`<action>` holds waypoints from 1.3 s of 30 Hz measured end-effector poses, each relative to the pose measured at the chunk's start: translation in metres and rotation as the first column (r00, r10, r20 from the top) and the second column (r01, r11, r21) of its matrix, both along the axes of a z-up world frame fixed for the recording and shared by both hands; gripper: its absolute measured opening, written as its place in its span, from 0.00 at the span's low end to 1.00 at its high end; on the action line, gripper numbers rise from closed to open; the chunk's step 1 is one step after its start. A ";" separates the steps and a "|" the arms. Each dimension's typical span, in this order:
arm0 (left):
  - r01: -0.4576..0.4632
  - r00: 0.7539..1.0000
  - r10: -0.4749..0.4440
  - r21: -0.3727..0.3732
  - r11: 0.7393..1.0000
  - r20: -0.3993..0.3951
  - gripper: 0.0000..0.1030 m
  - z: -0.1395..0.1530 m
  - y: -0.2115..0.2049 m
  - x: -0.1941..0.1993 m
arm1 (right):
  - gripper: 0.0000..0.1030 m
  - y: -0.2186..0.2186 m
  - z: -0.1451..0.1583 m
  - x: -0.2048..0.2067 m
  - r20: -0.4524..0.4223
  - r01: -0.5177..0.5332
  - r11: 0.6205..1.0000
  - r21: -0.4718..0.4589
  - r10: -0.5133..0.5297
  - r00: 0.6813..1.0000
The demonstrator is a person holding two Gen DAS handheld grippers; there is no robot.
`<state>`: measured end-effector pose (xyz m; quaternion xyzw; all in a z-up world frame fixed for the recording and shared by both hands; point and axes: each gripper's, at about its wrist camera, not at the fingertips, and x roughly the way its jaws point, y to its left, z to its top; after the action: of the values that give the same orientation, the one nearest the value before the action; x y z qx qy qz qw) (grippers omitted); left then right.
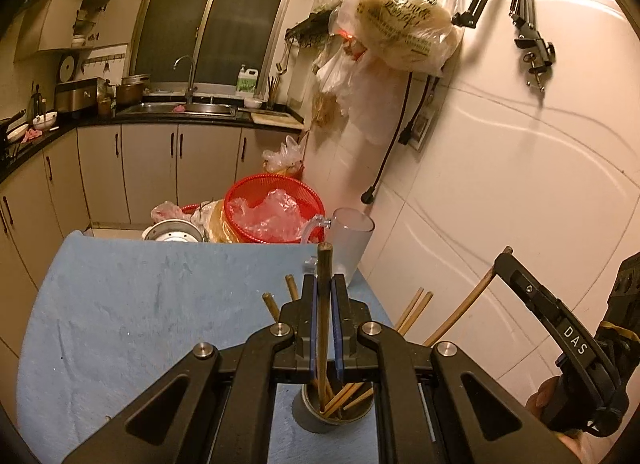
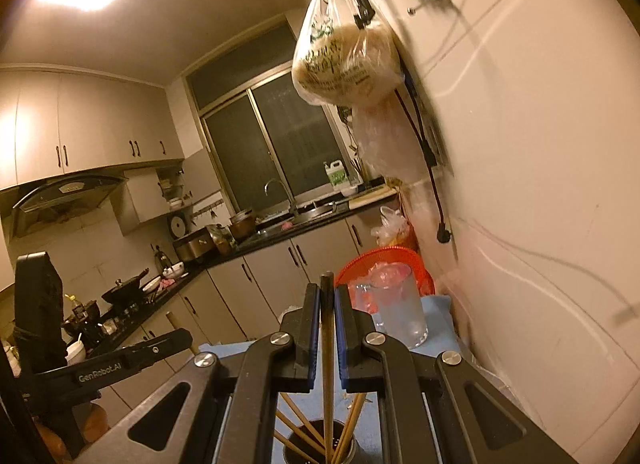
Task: Organize utensils
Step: 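Lower the chopsticks into the black holder and open both grippers, then move both open grippers back over the remaining chopsticks on the towel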
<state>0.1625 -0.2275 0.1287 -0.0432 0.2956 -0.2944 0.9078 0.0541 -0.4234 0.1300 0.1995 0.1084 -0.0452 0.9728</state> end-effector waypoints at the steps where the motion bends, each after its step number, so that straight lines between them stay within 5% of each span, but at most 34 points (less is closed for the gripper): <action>1: 0.000 1.000 0.000 0.000 1.000 -0.004 0.07 -0.003 0.000 0.000 | 0.08 0.000 -0.002 0.001 -0.004 0.000 1.000 -0.001 0.000 1.000; 20: 0.019 0.998 -0.018 0.022 1.000 -0.065 0.07 -0.032 -0.001 0.011 | 0.09 0.004 -0.044 0.019 -0.111 -0.035 0.998 0.054 0.041 0.993; 39: 0.016 0.998 -0.015 0.014 1.000 -0.057 0.07 -0.025 0.016 -0.006 | 0.12 0.016 -0.032 -0.016 -0.084 -0.068 0.994 0.081 0.075 0.994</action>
<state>0.1567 -0.2112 0.1041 -0.0429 0.3237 -0.2979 0.8970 0.0377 -0.4077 0.0980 0.2311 0.1595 -0.0148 0.9597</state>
